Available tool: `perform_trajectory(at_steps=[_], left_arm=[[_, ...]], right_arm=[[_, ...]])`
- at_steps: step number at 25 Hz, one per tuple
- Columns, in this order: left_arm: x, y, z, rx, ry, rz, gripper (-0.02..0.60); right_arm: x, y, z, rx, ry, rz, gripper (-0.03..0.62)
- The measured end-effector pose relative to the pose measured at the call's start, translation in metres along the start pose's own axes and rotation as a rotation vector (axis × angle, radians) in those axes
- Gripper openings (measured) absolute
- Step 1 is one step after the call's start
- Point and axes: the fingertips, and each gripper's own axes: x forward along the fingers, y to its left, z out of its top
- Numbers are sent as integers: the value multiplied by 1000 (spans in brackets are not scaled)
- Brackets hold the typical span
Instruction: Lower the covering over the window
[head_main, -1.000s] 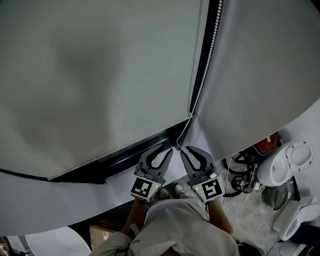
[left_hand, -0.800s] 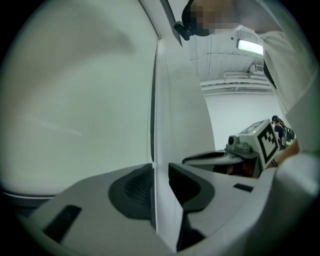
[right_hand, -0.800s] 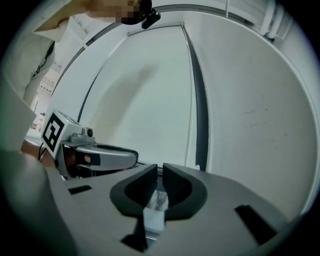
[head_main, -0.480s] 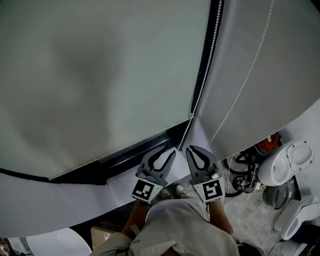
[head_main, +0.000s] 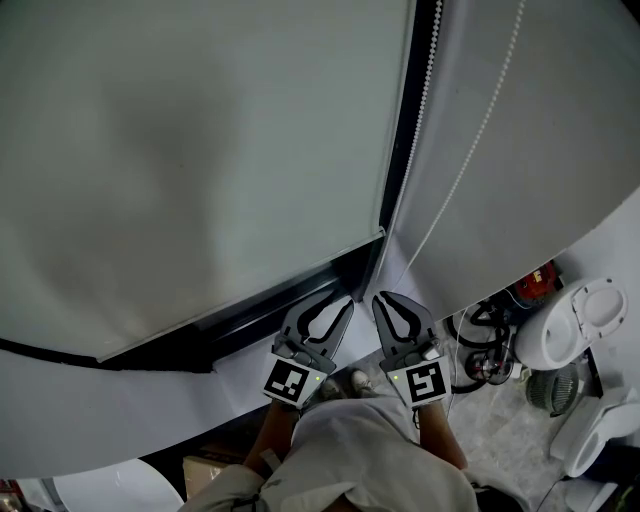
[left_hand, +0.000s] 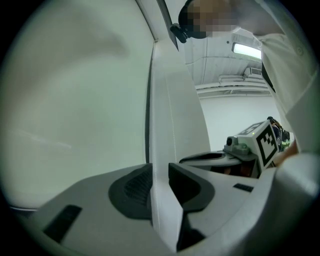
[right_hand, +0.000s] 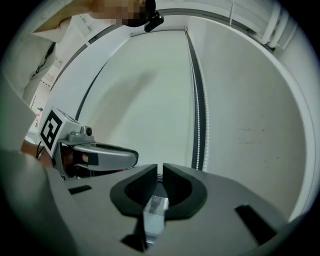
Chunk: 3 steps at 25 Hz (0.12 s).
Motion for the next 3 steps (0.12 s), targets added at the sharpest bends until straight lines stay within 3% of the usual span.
perform_trajectory(at_steps=[3], left_arm=[[1,-1,3,7,-5,-6,100]], right_arm=[[0,-1,3,-3,-2,-3,29]])
